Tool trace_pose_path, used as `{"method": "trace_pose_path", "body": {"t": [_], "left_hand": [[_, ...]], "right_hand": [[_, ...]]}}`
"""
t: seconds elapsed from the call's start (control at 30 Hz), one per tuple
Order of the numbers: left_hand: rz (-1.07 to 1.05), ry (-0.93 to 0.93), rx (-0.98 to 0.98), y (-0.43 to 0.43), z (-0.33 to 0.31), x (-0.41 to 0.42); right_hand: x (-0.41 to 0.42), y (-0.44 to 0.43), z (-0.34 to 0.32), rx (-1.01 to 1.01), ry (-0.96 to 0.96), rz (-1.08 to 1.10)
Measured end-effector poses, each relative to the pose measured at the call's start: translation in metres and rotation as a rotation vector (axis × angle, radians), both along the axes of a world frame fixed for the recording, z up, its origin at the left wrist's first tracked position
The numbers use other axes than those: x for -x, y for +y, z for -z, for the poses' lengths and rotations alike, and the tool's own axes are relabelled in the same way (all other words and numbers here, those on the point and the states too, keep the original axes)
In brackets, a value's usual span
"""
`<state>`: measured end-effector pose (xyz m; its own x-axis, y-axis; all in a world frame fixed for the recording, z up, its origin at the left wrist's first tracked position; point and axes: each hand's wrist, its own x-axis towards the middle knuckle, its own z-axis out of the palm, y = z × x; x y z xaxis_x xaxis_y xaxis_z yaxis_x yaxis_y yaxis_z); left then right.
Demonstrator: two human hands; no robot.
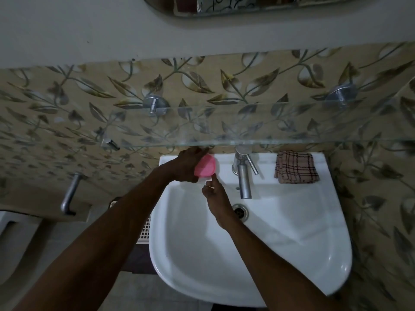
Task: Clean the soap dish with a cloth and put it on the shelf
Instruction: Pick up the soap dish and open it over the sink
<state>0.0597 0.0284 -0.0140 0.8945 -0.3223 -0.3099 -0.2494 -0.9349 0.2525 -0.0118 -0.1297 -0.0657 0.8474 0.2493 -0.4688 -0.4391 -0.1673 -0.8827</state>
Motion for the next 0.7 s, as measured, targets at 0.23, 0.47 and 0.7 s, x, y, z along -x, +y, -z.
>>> {"method": "trace_pose_path", "body": {"t": [0.23,0.47,0.7], "left_hand": [[-0.04,0.049,0.107,0.005,0.003,-0.002],[-0.027,-0.027,0.214,0.011,0.013,0.003],[-0.001,-0.064,0.189,0.014,0.012,0.003]], "right_hand": [[0.003,0.002,0.005,0.108,-0.144,-0.054],[0.004,0.006,0.005,0.235,-0.259,-0.073],[-0.006,0.01,0.01,0.371,-0.377,-0.027]]}}
